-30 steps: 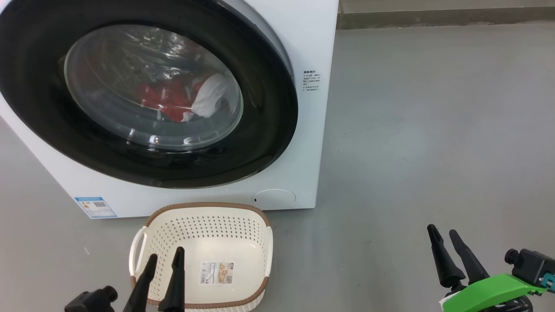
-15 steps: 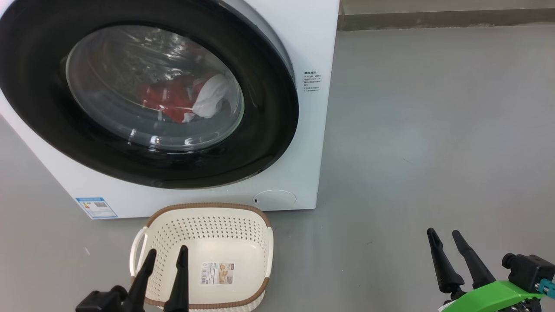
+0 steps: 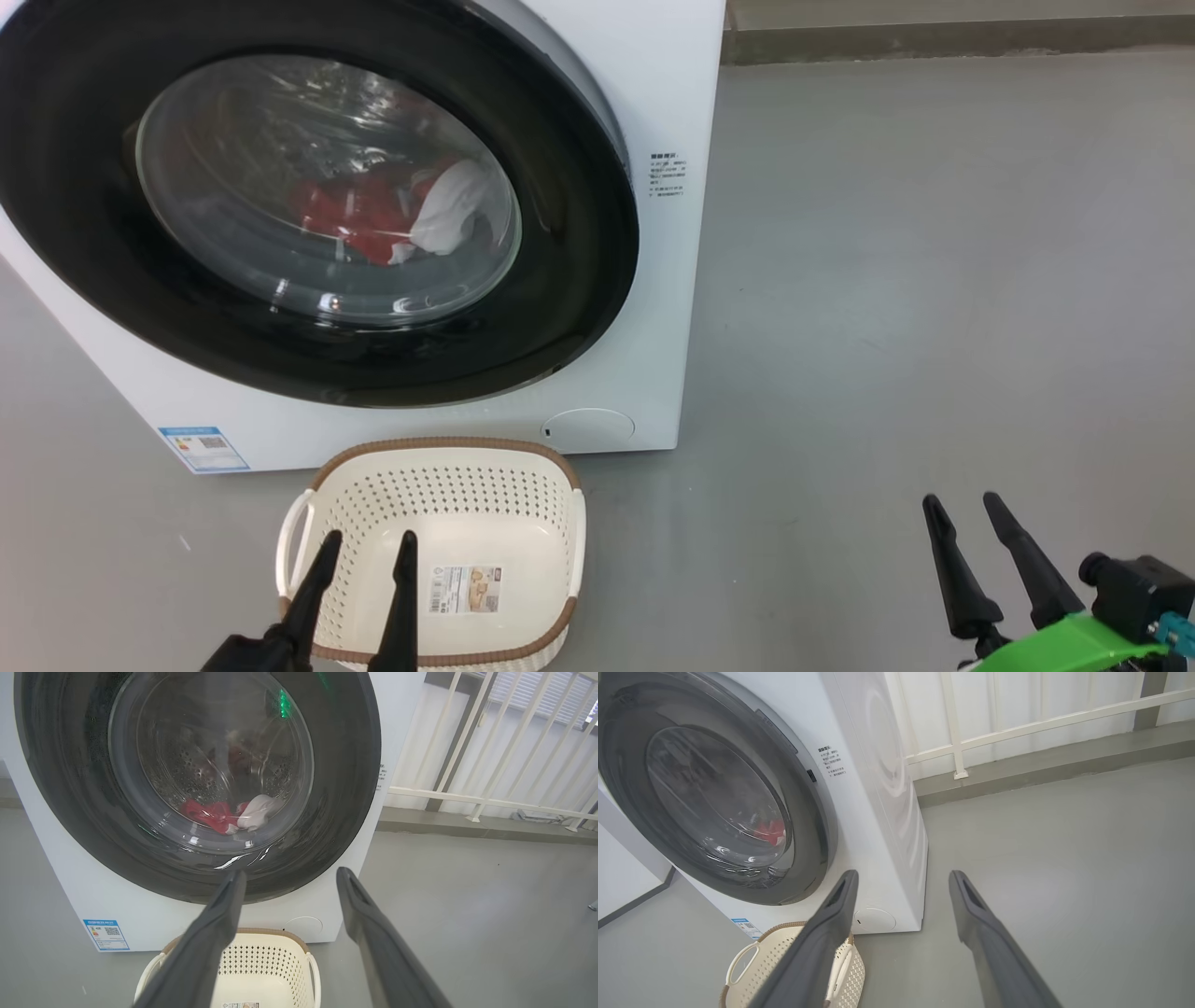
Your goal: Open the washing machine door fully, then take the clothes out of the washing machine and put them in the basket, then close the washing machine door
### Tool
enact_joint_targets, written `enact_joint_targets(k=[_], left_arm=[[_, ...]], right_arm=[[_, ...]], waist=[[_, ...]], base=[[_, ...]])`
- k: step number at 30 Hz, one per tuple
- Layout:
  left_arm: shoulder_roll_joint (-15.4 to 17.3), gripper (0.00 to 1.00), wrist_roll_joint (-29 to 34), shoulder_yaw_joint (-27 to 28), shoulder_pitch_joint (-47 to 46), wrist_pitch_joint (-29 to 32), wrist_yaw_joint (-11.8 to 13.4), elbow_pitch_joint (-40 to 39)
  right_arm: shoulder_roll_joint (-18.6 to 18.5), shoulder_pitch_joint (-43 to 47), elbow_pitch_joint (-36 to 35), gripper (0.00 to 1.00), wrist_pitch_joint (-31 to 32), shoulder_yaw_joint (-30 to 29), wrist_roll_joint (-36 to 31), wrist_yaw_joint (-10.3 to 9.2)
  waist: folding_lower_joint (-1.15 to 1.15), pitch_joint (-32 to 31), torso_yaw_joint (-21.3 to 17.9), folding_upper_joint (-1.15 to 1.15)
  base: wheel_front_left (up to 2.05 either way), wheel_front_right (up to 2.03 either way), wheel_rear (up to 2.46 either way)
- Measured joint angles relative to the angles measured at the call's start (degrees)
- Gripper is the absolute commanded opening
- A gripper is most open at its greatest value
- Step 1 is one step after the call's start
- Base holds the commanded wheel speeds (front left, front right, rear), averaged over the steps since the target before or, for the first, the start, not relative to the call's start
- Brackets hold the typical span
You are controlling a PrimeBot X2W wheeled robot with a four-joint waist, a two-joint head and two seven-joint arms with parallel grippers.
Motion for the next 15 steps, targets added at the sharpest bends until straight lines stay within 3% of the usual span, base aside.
enact_joint_targets(k=[15], left_arm=[[0.1, 1.0, 9.0, -0.1, 0.1, -2.5, 0.2, -0.4]], right_arm=[[-0.2, 2.2, -0.6, 1.0, -2.4, -2.3, -7.9, 0.01]], waist=[[0.0, 0.0, -0.1, 0.0]], base=[[0.0, 0.0, 0.0]])
